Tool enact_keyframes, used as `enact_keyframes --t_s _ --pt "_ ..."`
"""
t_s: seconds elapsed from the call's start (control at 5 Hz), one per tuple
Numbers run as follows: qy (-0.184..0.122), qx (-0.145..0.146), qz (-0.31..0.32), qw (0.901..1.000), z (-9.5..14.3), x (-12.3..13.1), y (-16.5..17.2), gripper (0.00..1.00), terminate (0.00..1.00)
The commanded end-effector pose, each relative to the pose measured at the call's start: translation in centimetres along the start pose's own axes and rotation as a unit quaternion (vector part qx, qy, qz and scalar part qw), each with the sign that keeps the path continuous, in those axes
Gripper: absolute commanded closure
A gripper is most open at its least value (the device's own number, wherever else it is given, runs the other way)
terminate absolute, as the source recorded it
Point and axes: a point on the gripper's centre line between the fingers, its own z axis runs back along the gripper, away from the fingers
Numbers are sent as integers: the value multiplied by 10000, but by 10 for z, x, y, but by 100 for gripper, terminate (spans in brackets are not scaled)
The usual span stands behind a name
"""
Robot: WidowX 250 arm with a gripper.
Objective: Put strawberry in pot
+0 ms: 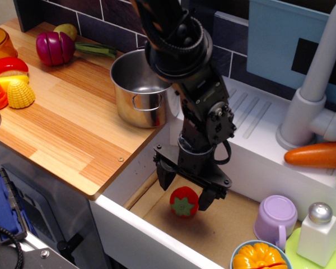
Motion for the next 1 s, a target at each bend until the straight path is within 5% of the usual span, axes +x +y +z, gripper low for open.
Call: enact_keyframes --t_s 0.0,0.4,0.6,0.8 --pt "-247 -43 14 9997 -7 8 2 0 0" --pt "-438 -67 19 9990 -26 12 4 0 0" --pt "-396 -73 112 9991 -24 10 -1 100 0" --pt "-211 -10 242 9995 -6 7 -4 100 0"
